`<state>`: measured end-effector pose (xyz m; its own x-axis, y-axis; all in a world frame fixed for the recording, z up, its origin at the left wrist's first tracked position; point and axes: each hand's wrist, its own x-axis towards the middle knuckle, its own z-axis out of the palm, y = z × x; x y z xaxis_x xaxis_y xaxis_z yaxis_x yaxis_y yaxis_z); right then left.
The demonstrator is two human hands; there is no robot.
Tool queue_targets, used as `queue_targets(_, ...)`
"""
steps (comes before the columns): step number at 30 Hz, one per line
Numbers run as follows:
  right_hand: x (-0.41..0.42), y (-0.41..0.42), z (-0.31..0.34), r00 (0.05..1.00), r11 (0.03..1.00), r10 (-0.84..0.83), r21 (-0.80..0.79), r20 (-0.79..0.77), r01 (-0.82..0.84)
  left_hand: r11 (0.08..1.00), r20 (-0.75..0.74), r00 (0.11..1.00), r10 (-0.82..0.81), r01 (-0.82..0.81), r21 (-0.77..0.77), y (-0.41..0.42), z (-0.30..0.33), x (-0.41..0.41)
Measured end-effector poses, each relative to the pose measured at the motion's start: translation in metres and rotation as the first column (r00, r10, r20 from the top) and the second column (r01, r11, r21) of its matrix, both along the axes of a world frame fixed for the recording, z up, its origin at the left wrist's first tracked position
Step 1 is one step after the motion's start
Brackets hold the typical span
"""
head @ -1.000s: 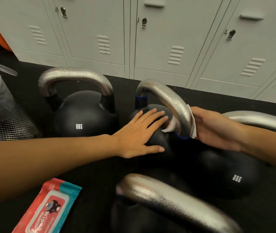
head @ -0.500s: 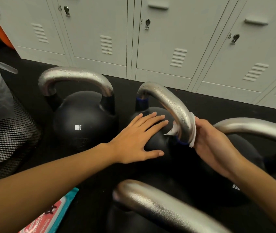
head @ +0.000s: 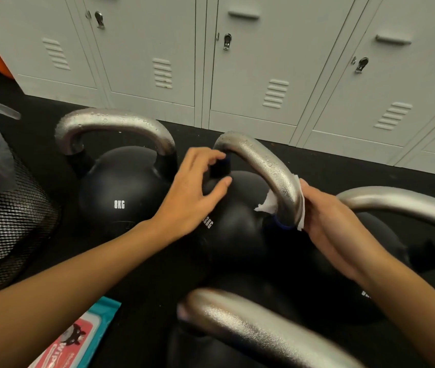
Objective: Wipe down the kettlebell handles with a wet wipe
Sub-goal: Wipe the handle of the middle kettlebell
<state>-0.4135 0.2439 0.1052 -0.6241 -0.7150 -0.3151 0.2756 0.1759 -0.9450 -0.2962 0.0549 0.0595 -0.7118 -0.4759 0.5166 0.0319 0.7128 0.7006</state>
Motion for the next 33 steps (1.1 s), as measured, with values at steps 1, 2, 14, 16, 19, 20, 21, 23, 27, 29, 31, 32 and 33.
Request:
queue_targets(1, -0.002, -0.002, 0.004, 0.999, 1.0, 0.002, 0.012, -0.045, -0.002, 1.0, -0.03, 0.999, 0.025, -0.025, -0.006, 0.0, 0.006, -0.001)
queue_targets(2, -0.003, -0.005, 0.008, 0.996, 1.0, -0.004, 0.013, -0.085, 0.005, 0.999, -0.053, 0.998, 0.04, -0.041, -0.024, 0.0, 0.012, -0.003)
queue_targets(14, 0.011, 0.008, -0.004, 0.994, 0.997, -0.069, 0.012, -0.083, 0.07, 0.823, 0.066, 0.998, -0.014, 0.049, -0.565, 0.017, 0.011, 0.004)
queue_targets(16, 0.007, 0.001, 0.004, 0.989, 0.997, -0.078, -0.011, -0.13, 0.077, 0.8, 0.135, 0.991, -0.011, 0.089, -0.593, 0.017, 0.006, 0.007)
queue_targets(19, 0.007, -0.009, 0.011, 0.972, 0.994, -0.106, -0.049, -0.212, 0.098, 0.795, 0.199, 0.98, -0.019, 0.135, -0.591, 0.015, 0.003, 0.007)
queue_targets(20, 0.008, -0.009, 0.008, 0.968, 0.992, -0.117, -0.063, -0.223, 0.106, 0.796, 0.216, 0.976, -0.027, 0.152, -0.586, 0.014, 0.003, 0.007)
queue_targets(21, 0.008, -0.008, 0.003, 0.967, 0.991, -0.126, -0.072, -0.221, 0.113, 0.796, 0.234, 0.972, -0.036, 0.169, -0.581, 0.014, 0.002, 0.007)
queue_targets(23, 0.009, -0.002, -0.007, 0.978, 0.994, -0.105, -0.036, -0.182, 0.101, 0.794, 0.263, 0.964, -0.045, 0.194, -0.576, 0.013, 0.001, 0.008)
queue_targets(27, 0.001, -0.003, -0.009, 0.981, 0.995, -0.054, 0.071, -0.186, 0.068, 0.803, 0.27, 0.961, -0.056, 0.203, -0.56, 0.013, 0.002, 0.008)
queue_targets(29, -0.003, -0.015, 0.001, 0.969, 0.99, -0.085, 0.091, -0.233, 0.109, 0.815, 0.276, 0.959, -0.071, 0.215, -0.538, 0.013, 0.003, 0.008)
queue_targets(31, -0.002, -0.026, 0.009, 0.945, 0.989, -0.067, 0.1, -0.321, 0.104, 0.822, 0.283, 0.956, -0.073, 0.219, -0.525, 0.013, 0.002, 0.008)
queue_targets(32, 0.0, -0.028, 0.009, 0.931, 0.99, -0.063, 0.096, -0.361, 0.104, 0.825, 0.284, 0.956, -0.075, 0.219, -0.521, 0.012, 0.002, 0.008)
queue_targets(33, 0.002, -0.027, 0.007, 0.922, 0.991, -0.06, 0.087, -0.382, 0.1, 0.828, 0.284, 0.956, -0.078, 0.22, -0.515, 0.013, 0.002, 0.008)
